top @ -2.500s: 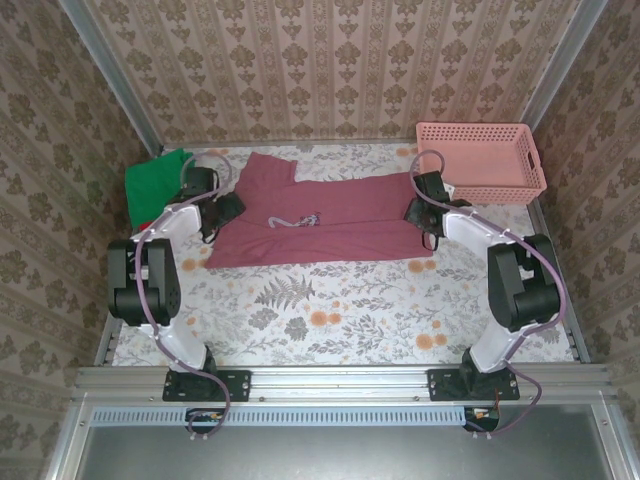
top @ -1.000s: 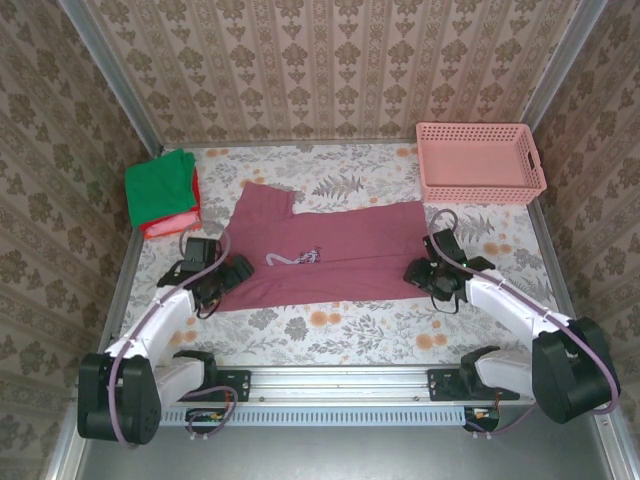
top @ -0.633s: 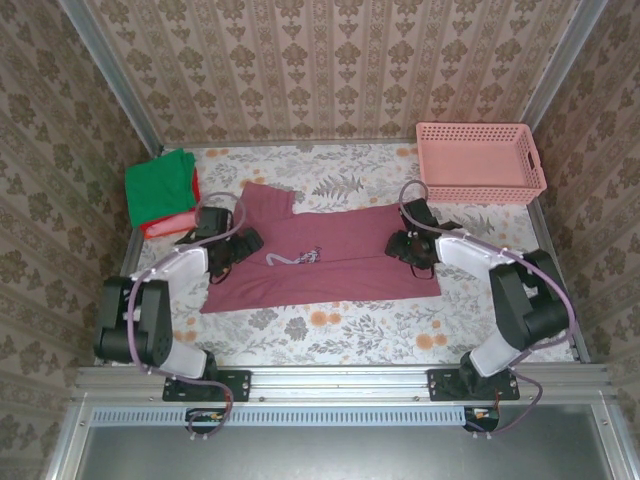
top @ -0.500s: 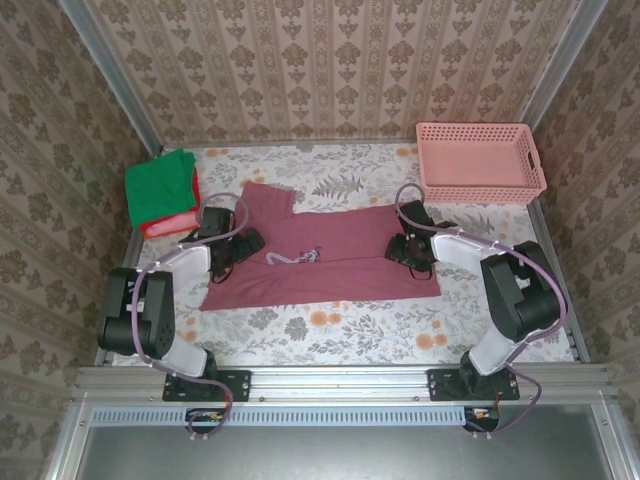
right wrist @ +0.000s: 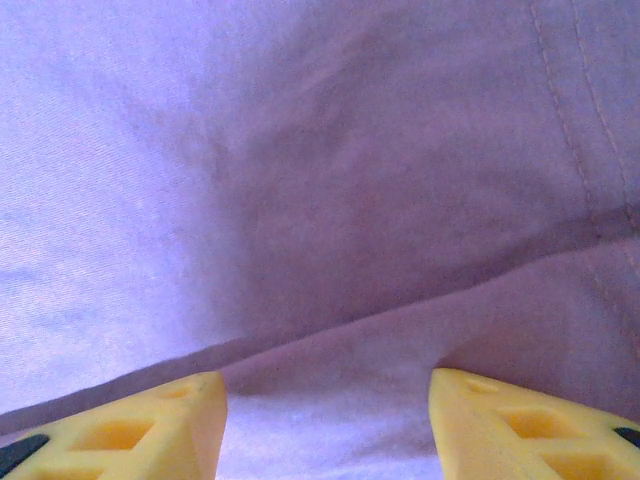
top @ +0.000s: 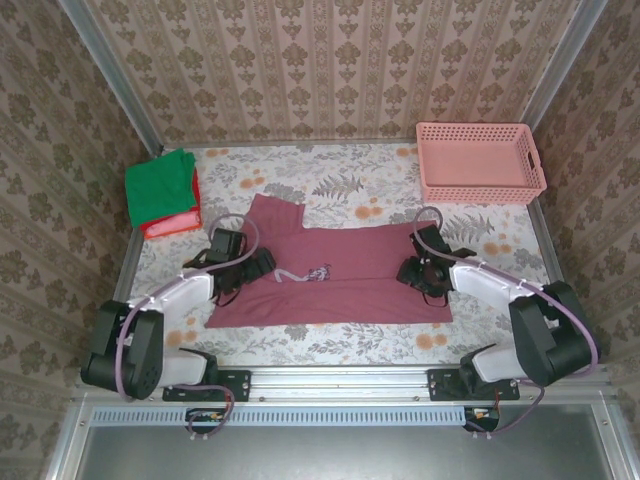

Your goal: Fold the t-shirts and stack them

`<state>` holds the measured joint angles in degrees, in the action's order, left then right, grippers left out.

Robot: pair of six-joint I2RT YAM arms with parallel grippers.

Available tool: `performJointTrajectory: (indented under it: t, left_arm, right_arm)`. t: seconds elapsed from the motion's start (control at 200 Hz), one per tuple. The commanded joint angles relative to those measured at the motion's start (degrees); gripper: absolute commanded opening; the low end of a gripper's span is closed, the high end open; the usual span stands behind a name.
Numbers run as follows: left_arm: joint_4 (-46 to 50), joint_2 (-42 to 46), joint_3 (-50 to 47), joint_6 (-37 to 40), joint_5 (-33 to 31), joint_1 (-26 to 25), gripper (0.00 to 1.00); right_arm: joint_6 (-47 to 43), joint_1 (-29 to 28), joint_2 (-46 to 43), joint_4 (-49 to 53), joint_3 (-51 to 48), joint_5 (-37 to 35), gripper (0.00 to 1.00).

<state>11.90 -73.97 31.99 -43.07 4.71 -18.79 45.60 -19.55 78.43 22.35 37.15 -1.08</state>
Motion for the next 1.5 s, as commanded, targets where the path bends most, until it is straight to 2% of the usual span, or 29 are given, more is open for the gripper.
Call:
performJointTrajectory:
  t: [0.0,0.125,0.295,0.455,0.725,0.785,0.86,0.94,1.21,1.355,1.495]
  left_arm:
    - [9.2,1.8,3.7,1.1,-3.8,0.0,1.0]
    - [9.8,-1.6,11.3,7.1,-6.2,2.2,1.0]
    - [7.7,-12.9,22.5,20.5,-5.1,5.2,0.99]
    - [11.9,-25.6,34.9,32.9,-1.5,7.8,0.9]
    - [18.6,-39.2,48.7,46.3,4.7,8.9,0.65]
    - [19.9,-41.0,50.8,47.8,4.4,9.3,0.62]
    - [21.4,-43.2,53.1,49.3,4.8,9.9,0.51]
    - [23.5,-45.1,55.1,49.8,4.8,10.2,0.44]
    - [25.3,-45.8,54.5,49.1,2.5,10.2,0.44]
    - [25.1,-46.7,54.9,48.8,4.0,10.0,0.22]
    - [24.6,-47.0,54.9,49.0,3.1,10.1,0.12]
  right_arm:
    - [-1.5,-0.2,-2.9,4.0,3.1,-1.8,0.57]
    - [-5.0,0.0,-1.9,3.2,8.7,-3.4,0.57]
    - [-7.0,0.6,2.4,1.3,14.3,-4.6,0.57]
    - [-6.3,0.6,4.3,-0.1,15.4,-3.8,0.57]
    - [-5.9,1.0,2.5,0.2,12.7,-4.6,0.57]
    - [-5.8,1.1,1.9,0.3,12.0,-4.7,0.57]
    - [-5.6,1.1,1.7,0.3,11.2,-4.9,0.57]
    - [-5.3,1.3,1.7,0.3,10.6,-4.9,0.57]
    - [-5.3,2.4,-0.4,0.2,10.2,-5.3,0.57]
    - [-6.1,3.6,0.5,-0.2,11.2,-6.9,0.57]
    - [-8.4,5.8,4.1,-0.5,14.6,-11.1,0.57]
